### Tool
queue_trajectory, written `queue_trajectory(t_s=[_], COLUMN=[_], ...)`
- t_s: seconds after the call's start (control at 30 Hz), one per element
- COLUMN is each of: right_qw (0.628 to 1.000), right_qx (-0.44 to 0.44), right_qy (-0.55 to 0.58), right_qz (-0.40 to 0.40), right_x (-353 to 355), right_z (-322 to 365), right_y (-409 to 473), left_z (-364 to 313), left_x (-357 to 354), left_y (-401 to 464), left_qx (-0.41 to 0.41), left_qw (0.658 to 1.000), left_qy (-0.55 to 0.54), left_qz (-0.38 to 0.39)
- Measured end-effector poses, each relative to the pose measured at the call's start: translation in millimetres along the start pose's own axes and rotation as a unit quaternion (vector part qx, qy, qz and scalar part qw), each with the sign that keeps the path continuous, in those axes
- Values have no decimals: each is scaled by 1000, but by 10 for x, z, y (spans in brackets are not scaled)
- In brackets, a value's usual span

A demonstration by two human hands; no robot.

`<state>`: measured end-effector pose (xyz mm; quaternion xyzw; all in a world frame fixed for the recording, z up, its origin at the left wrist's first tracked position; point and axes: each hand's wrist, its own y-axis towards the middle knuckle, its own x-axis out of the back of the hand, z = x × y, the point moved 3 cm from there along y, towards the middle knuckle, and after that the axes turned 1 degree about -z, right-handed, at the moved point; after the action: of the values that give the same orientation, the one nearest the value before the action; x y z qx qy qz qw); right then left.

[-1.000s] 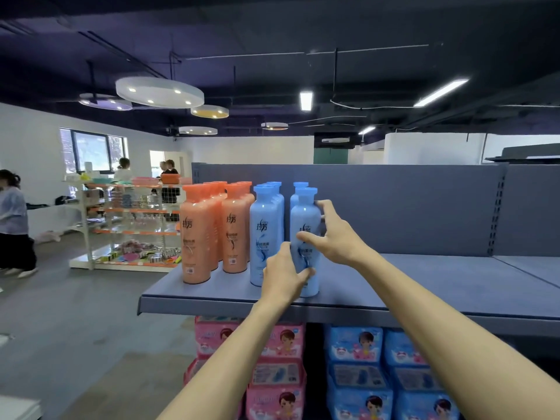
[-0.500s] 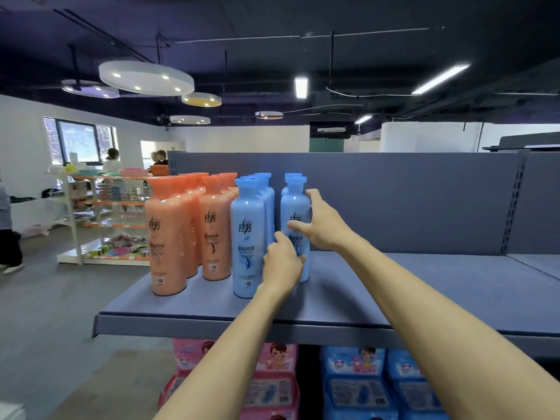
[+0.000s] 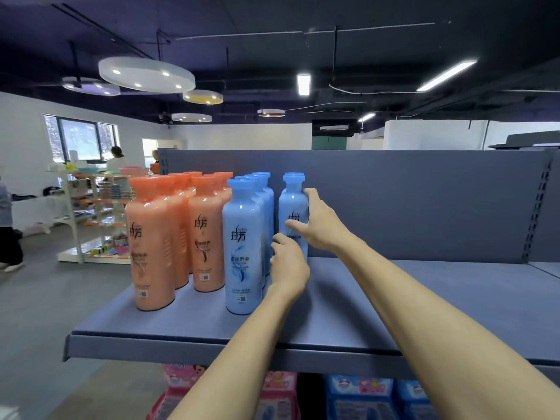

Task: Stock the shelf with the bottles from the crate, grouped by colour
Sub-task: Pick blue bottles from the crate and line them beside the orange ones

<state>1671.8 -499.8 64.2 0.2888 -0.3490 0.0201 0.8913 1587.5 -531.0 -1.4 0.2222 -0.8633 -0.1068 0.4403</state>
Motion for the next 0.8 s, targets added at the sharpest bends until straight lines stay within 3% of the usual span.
queue_trajectory(t_s=[0.5, 0.8], right_qw=[1000, 998], right_qx=[0, -53], right_qy=[-6, -25], right_qz=[8, 39], right_x=[-64, -51], right_z=[-58, 101], right_y=[137, -18], left_z=[46, 30], left_x=[-75, 85], left_y=[138, -171], left_qx=[1, 28], left_qw=[1000, 999], left_qy=[1, -38], left_qz=[-26, 22])
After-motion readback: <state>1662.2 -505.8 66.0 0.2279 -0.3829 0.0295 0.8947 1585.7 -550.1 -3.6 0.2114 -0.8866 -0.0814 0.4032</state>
